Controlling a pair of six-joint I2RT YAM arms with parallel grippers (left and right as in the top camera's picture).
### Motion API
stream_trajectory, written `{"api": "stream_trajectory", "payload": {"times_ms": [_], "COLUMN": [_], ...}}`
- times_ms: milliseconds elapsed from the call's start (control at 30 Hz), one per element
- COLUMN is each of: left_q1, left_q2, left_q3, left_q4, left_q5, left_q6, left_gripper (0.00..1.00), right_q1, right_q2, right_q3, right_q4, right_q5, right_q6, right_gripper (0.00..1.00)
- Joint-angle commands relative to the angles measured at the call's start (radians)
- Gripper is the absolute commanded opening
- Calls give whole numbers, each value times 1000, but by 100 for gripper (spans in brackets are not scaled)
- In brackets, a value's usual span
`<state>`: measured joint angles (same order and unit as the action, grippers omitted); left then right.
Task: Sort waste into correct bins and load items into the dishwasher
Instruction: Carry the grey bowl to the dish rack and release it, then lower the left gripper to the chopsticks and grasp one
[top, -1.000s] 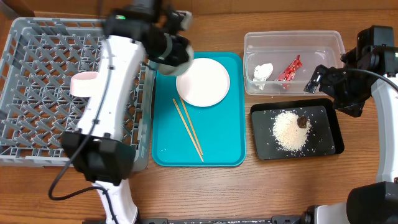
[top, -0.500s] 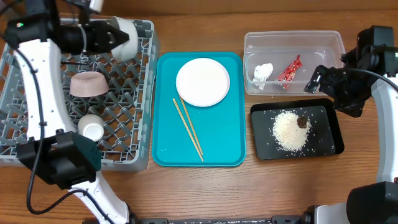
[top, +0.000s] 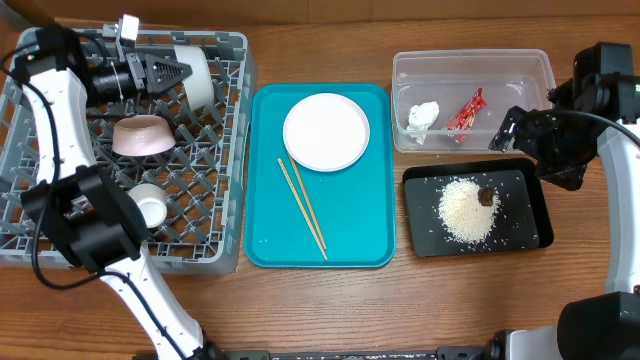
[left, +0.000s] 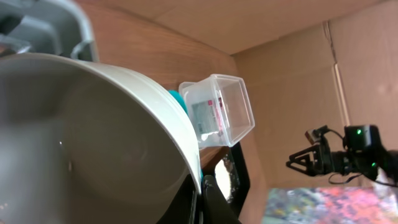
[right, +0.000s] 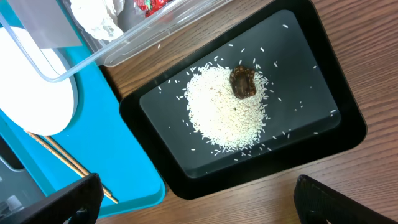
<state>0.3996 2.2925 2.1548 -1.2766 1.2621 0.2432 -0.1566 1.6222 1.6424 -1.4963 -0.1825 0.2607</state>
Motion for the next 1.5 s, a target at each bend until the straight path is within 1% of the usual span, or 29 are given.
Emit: {"api": "stream_trajectory", "payload": {"times_ms": [0,167,200,233,267,300,333,367,500,567,700,900,967,1033,1100,1167,1200,1300,1433,1467], "left_q1": [27,53,59,65,72,79,87,95,132,148,179,189,185,174,153,122,101,37,-52,-64], "left_q2": [43,70,70,69,69,69,69,69,66,58,11,-144,-201,-264,-325,-375,-397,-433,-436,-436], "left_q3": [-2,-2,-2,-2,-2,-2,-2,-2,3,13,40,43,43,43,43,43,43,43,41,40], "left_q4": [-6,-6,-6,-6,-11,-22,-37,-52,-92,-113,-136,-135,-135,-137,-141,-153,-168,-241,-386,-400], "left_q5": [66,59,47,30,9,-9,-32,-55,-136,-151,-179,-350,-378,-461,-621,-791,-862,-973,-1051,-1065], "left_q6": [27,27,27,27,26,26,26,26,27,53,71,69,55,-1,-93,-220,-262,-327,-413,-426], "left_gripper": [4,4,6,11,22,40,52,61,87,100,100,100,100,100,100,100,100,100,100,100], "right_q1": [-2,-2,-2,-2,-2,-2,-2,-2,-2,-2,-2,-2,-2,-2,-2,-2,-2,-2,-2,-2], "right_q2": [-16,-16,-16,-16,-16,-16,-16,-16,-16,-16,-16,-16,-16,-16,-16,-16,-16,-16,-16,-16], "right_q3": [2,2,2,2,2,2,2,2,2,2,2,2,2,2,2,2,2,2,2,2], "right_q4": [2,2,2,2,2,2,2,2,2,2,2,2,2,2,2,2,2,2,1,1], "right_q5": [6,6,6,6,6,7,7,7,7,6,7,7,6,6,6,6,7,6,6,6], "right_q6": [0,0,0,0,0,0,0,0,0,0,0,0,0,0,0,0,0,0,0,0], "right_gripper": [100,100,100,100,100,100,100,100,100,100,100,100,100,100,100,100,100,100,100,100]}}
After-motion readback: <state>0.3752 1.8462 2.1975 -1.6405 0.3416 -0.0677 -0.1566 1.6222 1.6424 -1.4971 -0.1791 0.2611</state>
